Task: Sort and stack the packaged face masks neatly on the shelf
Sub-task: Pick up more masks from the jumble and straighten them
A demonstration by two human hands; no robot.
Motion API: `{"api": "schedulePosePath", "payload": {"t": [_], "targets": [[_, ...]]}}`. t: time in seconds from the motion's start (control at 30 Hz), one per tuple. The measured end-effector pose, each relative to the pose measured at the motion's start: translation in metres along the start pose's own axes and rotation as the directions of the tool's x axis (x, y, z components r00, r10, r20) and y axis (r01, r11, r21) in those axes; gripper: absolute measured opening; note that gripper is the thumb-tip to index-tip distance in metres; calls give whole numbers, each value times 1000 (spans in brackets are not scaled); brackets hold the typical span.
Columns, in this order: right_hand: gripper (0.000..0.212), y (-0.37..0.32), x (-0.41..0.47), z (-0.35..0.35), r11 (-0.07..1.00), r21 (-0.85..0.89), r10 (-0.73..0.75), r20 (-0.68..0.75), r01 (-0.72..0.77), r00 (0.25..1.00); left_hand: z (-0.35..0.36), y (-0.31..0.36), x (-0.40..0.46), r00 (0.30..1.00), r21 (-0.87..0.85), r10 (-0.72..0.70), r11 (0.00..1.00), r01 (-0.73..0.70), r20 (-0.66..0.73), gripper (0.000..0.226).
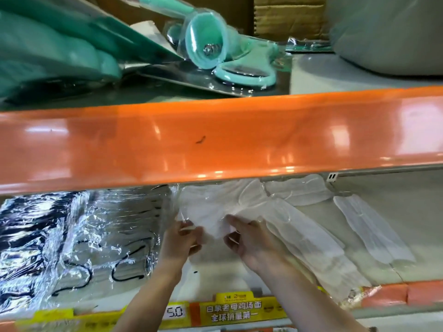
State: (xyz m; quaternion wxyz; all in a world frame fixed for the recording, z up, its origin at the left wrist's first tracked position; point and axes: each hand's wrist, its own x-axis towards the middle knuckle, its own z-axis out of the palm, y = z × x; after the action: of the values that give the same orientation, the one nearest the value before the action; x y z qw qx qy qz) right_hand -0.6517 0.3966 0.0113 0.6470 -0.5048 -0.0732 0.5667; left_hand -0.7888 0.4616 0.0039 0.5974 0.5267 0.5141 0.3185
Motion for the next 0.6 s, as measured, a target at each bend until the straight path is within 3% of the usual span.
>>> {"api": "schedulePosePath", "payload": {"t": [0.17,0.27,0.37,0.4,0.43,0.5,0.53,0.6], "targets": [[21,-8,14,-13,991,-8,-133,-251,135,959,-11,7,11,984,228,180,957,-178,9,22],[25,-17,23,-22,943,-271,-272,-298,193,915,-18,11,24,964,350,264,901,-255,21,24],[5,-20,33,-22,835,-494,-420,-290,241,860,-21,13,42,938,440,347,839,-320,20,26],[18,-21,37,-22,735,-637,-498,-276,232,822,-20,13,48,925,514,378,790,-336,23,27],[32,-19,41,-25,558,-808,-575,-213,188,790,-19,12,54,911,585,411,732,-349,30,30],[46,-16,44,-29,78,-992,-664,26,103,747,-17,10,63,896,687,438,628,-365,75,40],[46,-15,43,-29,-96,-990,-646,138,99,751,-16,7,67,892,714,440,589,-377,108,45],[42,-11,43,-28,-255,-956,-546,266,145,794,-14,4,71,887,755,435,525,-392,157,52]]}}
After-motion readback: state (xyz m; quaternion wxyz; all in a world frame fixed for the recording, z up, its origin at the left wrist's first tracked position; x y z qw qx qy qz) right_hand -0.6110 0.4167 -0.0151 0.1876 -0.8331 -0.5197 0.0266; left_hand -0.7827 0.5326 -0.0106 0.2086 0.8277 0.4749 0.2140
